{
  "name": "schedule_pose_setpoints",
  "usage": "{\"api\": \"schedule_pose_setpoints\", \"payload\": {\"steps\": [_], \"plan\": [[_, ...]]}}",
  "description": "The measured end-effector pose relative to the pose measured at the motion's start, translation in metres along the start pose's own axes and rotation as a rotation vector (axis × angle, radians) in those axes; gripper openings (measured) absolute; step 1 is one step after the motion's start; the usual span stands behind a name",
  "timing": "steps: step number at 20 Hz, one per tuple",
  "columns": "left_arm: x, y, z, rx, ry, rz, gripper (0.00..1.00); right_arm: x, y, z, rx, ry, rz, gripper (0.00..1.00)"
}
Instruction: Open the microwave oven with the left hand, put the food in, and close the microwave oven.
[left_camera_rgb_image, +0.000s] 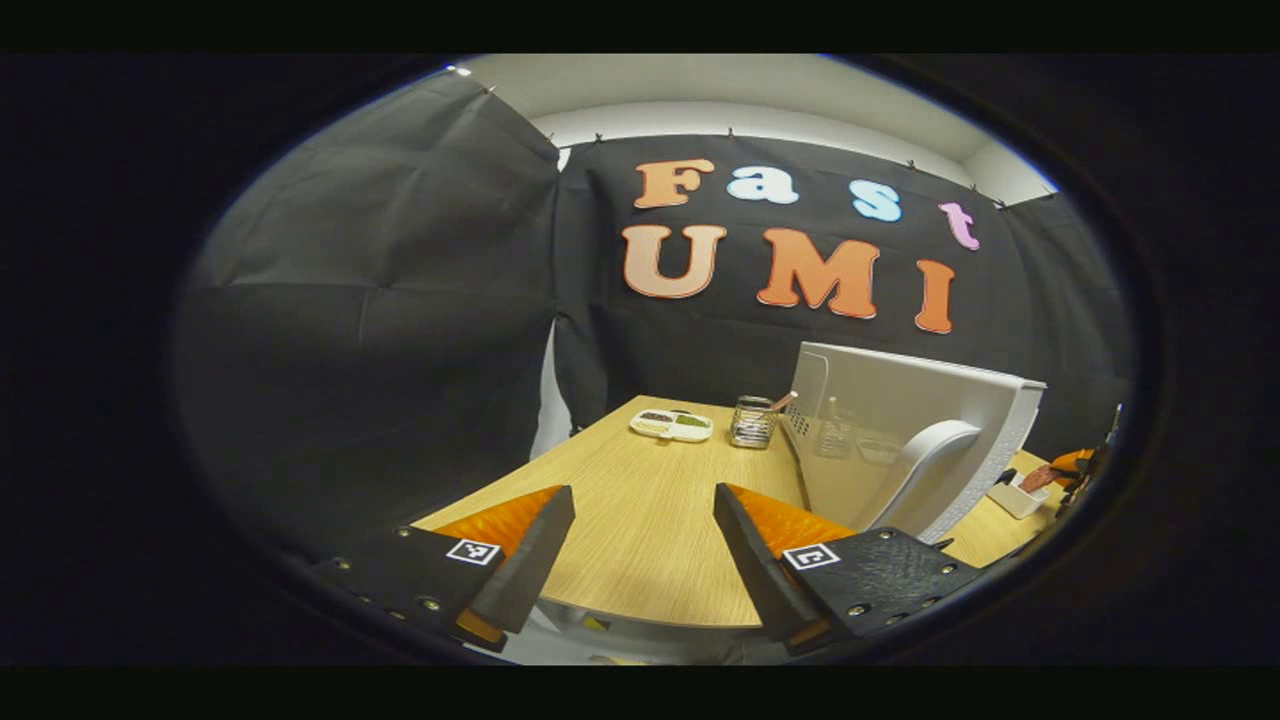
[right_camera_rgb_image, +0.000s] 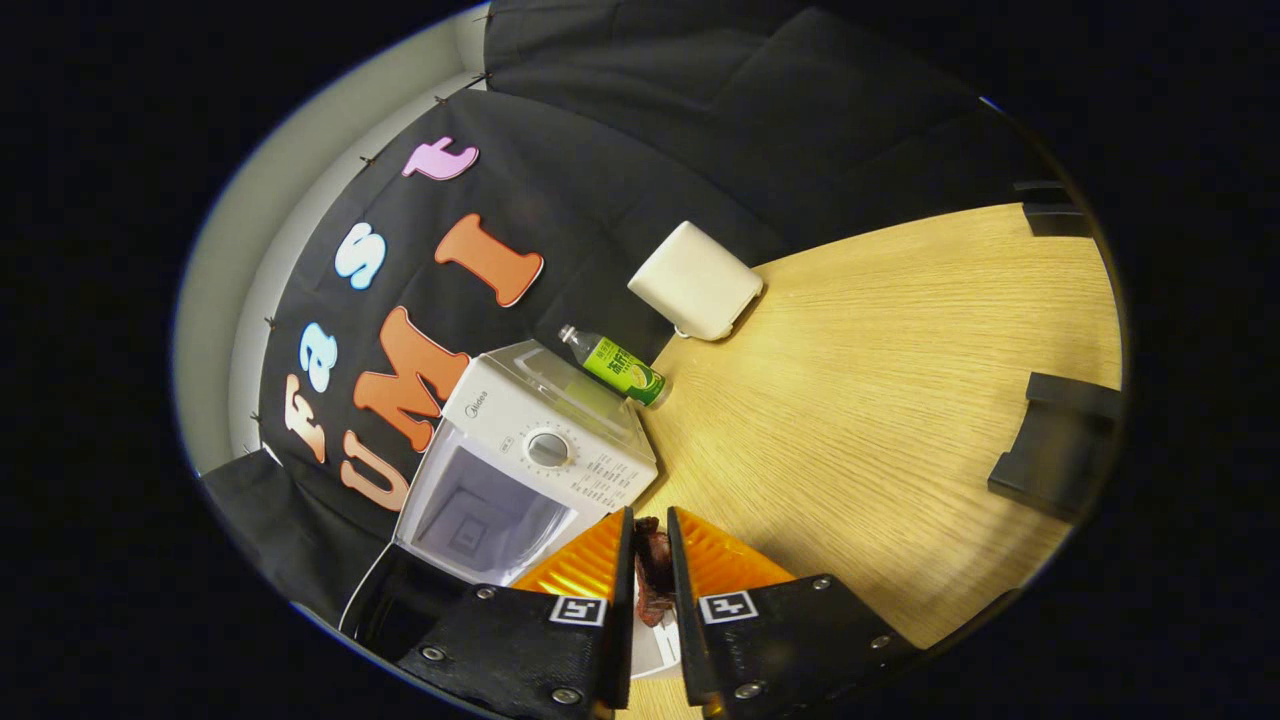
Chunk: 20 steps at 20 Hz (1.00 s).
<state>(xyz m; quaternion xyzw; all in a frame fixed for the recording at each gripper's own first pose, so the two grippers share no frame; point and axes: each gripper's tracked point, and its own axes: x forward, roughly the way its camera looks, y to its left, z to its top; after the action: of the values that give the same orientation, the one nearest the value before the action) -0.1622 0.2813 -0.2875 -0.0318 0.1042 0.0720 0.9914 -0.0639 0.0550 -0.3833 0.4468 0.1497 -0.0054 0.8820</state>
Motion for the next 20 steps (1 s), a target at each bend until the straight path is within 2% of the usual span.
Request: {"api": "schedule_pose_setpoints", "payload": {"steps": [4,9,15,20], "plan": [[0.000,0.001,0.001,0.008,-0.009,0.001,0.87,0.004,0.009,0.000,-0.041,0.014,-0.018,0.11],[0.000,0.005,0.005,0.011,-0.023,0.003,0.86,-0.001,0.022,0.013,-0.116,-0.021,-0.032,0.10],[0.004,0.010,0.004,0.006,-0.023,0.005,0.86,0.004,0.056,0.024,-0.165,-0.049,-0.020,0.10],[0.006,0.008,0.001,-0.001,-0.018,-0.007,0.86,0.014,0.106,0.023,-0.171,-0.044,0.050,0.10]]}}
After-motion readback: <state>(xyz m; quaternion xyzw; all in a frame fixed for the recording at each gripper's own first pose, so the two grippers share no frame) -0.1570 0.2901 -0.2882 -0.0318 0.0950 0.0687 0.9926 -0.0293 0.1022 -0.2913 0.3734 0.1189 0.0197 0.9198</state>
